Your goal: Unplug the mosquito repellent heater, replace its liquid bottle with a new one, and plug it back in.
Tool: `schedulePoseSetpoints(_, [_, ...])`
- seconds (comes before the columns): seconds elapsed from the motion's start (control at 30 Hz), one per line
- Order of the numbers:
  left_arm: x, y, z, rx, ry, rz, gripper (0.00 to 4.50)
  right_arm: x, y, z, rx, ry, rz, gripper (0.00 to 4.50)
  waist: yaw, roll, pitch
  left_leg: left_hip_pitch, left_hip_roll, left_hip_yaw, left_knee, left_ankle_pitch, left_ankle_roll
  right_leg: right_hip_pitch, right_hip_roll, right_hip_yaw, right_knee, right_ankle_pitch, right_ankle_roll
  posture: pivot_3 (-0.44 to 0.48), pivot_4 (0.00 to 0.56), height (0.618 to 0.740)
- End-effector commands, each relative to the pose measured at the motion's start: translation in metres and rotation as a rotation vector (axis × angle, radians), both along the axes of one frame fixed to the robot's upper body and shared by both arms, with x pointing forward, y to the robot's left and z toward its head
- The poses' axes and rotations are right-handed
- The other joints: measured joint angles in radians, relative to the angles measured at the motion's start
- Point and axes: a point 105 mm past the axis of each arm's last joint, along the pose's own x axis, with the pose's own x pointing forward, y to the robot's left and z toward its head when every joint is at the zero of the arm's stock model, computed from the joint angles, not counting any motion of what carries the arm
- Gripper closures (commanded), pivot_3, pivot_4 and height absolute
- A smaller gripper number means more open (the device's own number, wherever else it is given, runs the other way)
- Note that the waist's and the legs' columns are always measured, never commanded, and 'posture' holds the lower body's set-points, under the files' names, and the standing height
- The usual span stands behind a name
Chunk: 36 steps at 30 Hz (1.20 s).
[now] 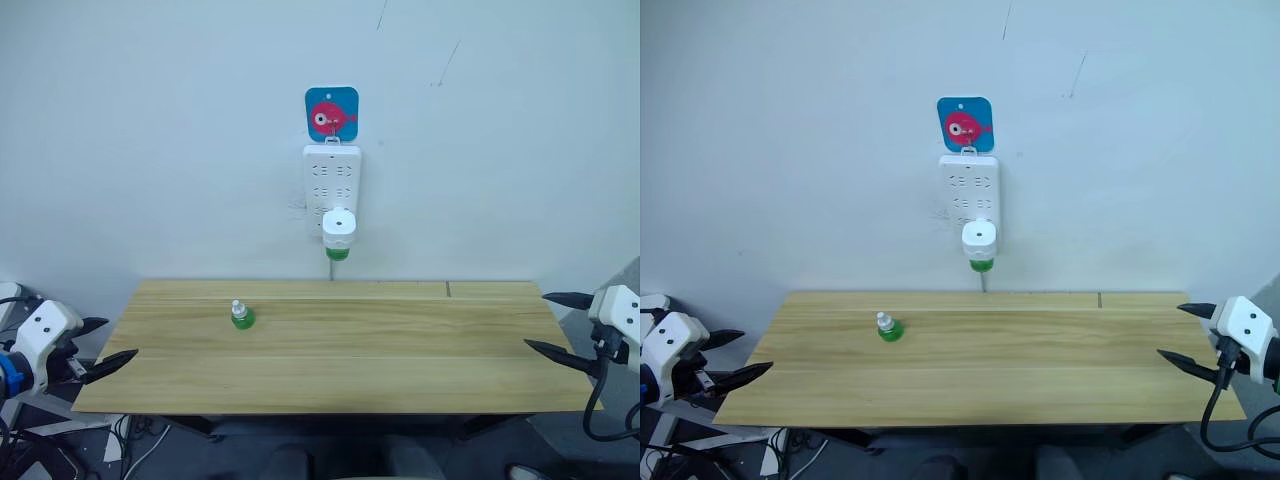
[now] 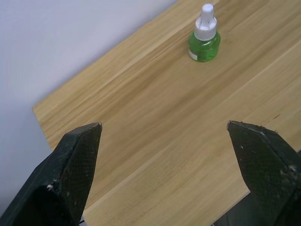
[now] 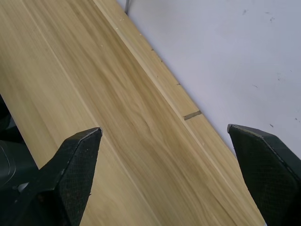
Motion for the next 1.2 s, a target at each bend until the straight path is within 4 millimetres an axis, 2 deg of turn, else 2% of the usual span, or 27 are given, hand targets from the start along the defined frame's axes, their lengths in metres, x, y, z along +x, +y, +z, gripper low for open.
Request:
schedulePoseSetpoints(0.03, [0.009, -0.002, 0.019, -0.01, -0.055, -0.013, 0.0, 0.002, 0.003, 0.014, -0.008, -0.054, 0.005, 0.02, 0.0, 0.0, 0.0, 0.0, 0.0, 0.0, 0.0, 0.0, 0.0, 0.0, 0.0, 0.0, 0.0, 0.0, 0.0, 0.09, 0.058, 0.74])
schedulePoseSetpoints(0.17, [0.025, -0.024, 0.032, -0.086, -0.087, -0.067, 0.0, -0.004, 0.018, 0.018, 0.009, -0.063, 0.044, 0.02, 0.0, -0.001, 0.0, 0.0, 0.0, 0.0, 0.0, 0.0, 0.0, 0.0, 0.0, 0.0, 0.0, 0.0, 0.0, 0.076, 0.06, 0.74])
schedulePoseSetpoints(0.27, [0.036, -0.047, 0.043, -0.123, -0.127, -0.127, 0.0, -0.009, 0.045, 0.027, 0.061, -0.083, 0.107, 0.02, -0.001, 0.0, 0.0, -0.001, 0.0, -0.001, 0.0, 0.0, 0.0, 0.0, 0.0, 0.001, 0.0, 0.0, 0.0, 0.061, 0.062, 0.74])
schedulePoseSetpoints(0.4, [0.047, -0.088, 0.053, -0.207, -0.157, -0.223, 0.0, -0.016, 0.085, 0.042, 0.161, -0.106, 0.178, 0.02, -0.002, 0.0, 0.0, -0.001, 0.0, -0.002, 0.001, 0.0, 0.0, 0.0, 0.0, 0.002, 0.0, 0.0, 0.0, 0.039, 0.066, 0.74])
schedulePoseSetpoints(0.5, [0.052, -0.114, 0.061, -0.265, -0.185, -0.273, 0.0, -0.02, 0.104, 0.05, 0.227, -0.104, 0.196, 0.02, -0.004, -0.001, 0.0, -0.001, 0.0, -0.002, 0.001, 0.0, 0.0, 0.0, 0.0, 0.002, 0.0, 0.0, 0.0, 0.028, 0.066, 0.74])
schedulePoseSetpoints(0.63, [0.063, -0.137, 0.075, -0.353, -0.242, -0.287, 0.0, -0.024, 0.127, 0.06, 0.311, -0.084, 0.217, 0.02, -0.006, -0.001, 0.0, -0.001, 0.0, -0.002, 0.001, 0.0, 0.0, 0.0, 0.0, 0.002, 0.0, 0.0, 0.0, 0.009, 0.066, 0.74])
schedulePoseSetpoints(0.87, [0.097, -0.163, 0.085, -0.442, -0.313, -0.261, 0.0, -0.016, 0.152, 0.078, 0.392, -0.136, 0.216, 0.02, -0.015, -0.001, 0.0, -0.001, -0.001, -0.002, 0.002, 0.0, 0.0, 0.0, 0.004, 0.002, 0.0, 0.001, 0.001, -0.022, 0.07, 0.74])
schedulePoseSetpoints(0.97, [0.105, -0.174, 0.084, -0.45, -0.299, -0.288, 0.0, -0.014, 0.156, 0.079, 0.396, -0.139, 0.211, 0.02, -0.022, -0.002, 0.0, -0.002, -0.002, -0.002, 0.002, 0.0, 0.0, 0.0, 0.004, 0.002, -0.001, 0.001, 0.001, -0.028, 0.071, 0.74])
schedulePoseSetpoints(1.07, [0.107, -0.177, 0.083, -0.45, -0.295, -0.294, 0.0, -0.013, 0.157, 0.08, 0.397, -0.138, 0.208, 0.02, -0.028, -0.002, 0.0, -0.004, -0.002, -0.003, 0.002, 0.0, 0.0, -0.001, 0.004, 0.002, -0.002, 0.002, -0.001, -0.028, 0.071, 0.74])
schedulePoseSetpoints(1.1, [0.112, -0.179, 0.085, -0.456, -0.296, -0.301, 0.0, -0.013, 0.158, 0.081, 0.399, -0.142, 0.206, 0.02, -0.03, -0.002, 0.0, -0.004, -0.001, -0.003, 0.002, 0.0, 0.0, -0.001, 0.003, 0.002, -0.002, 0.004, -0.004, -0.056, 0.071, 0.74])
schedulePoseSetpoints(1.2, [0.126, -0.194, 0.089, -0.482, -0.298, -0.338, 0.0, -0.012, 0.161, 0.083, 0.406, -0.155, 0.197, 0.02, -0.033, -0.002, 0.0, -0.005, -0.001, -0.004, 0.003, 0.0, 0.0, -0.001, 0.004, 0.001, -0.001, 0.004, -0.004, -0.056, 0.071, 0.74])
